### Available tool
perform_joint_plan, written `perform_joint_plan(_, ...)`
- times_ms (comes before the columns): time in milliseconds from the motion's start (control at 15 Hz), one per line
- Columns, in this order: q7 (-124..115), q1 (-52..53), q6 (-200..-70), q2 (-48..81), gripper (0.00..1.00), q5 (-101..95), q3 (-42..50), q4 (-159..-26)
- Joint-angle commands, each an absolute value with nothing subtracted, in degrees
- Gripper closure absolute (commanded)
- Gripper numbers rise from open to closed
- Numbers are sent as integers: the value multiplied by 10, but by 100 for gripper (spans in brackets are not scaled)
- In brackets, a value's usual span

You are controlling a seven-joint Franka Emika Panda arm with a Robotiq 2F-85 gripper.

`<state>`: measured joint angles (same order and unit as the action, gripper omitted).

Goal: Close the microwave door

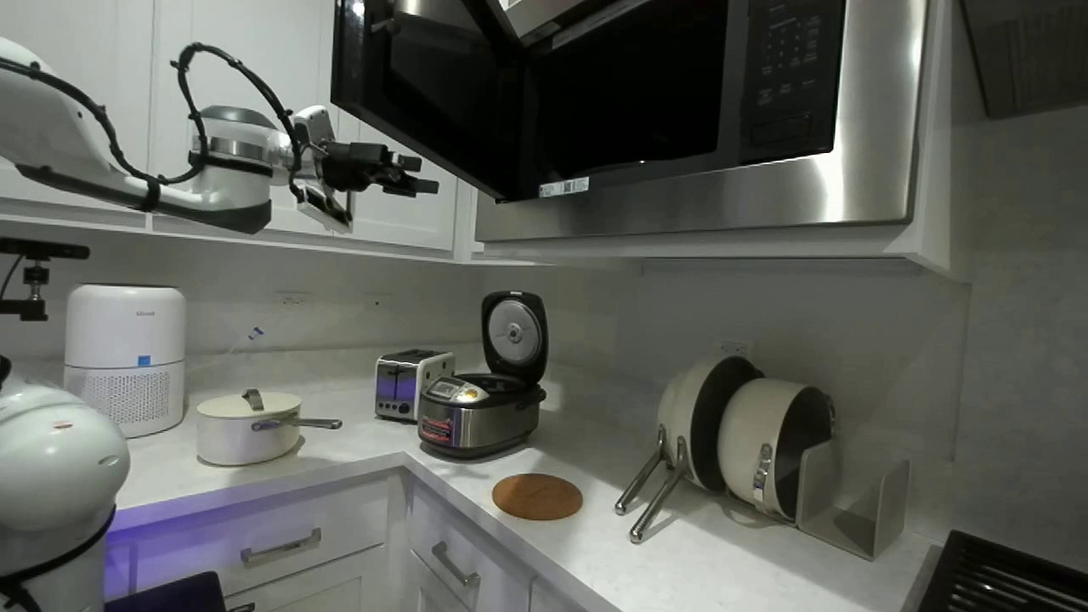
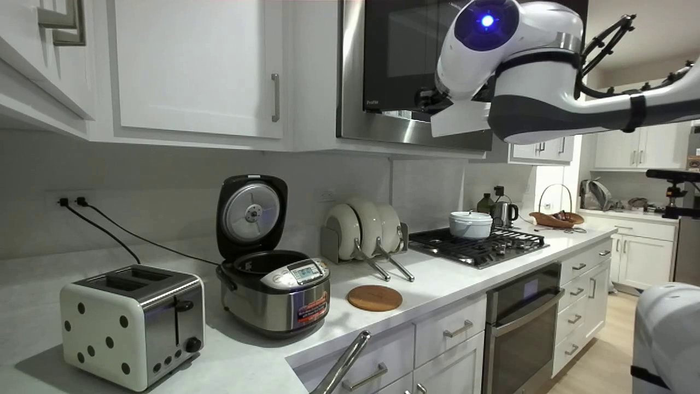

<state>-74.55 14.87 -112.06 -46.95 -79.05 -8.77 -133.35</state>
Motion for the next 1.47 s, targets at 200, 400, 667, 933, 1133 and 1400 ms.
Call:
perform_joint_plan(200, -751, 120, -1107, -400, 0, -785, -97, -1241)
perform_joint_plan(400, -745, 106, -1096, -390, 0, -783, -90, -1217)
perform_joint_plan(667, -738, 84, -1089, -378, 0, -777, -75, -1193)
perform_joint_plan(933, -733, 67, -1080, -369, 0, -770, -57, -1179)
perform_joint_plan(1133, -733, 57, -1083, -363, 0, -772, -41, -1173)
perform_joint_plan(1400, -731, 45, -1089, -356, 0, -774, -21, -1167)
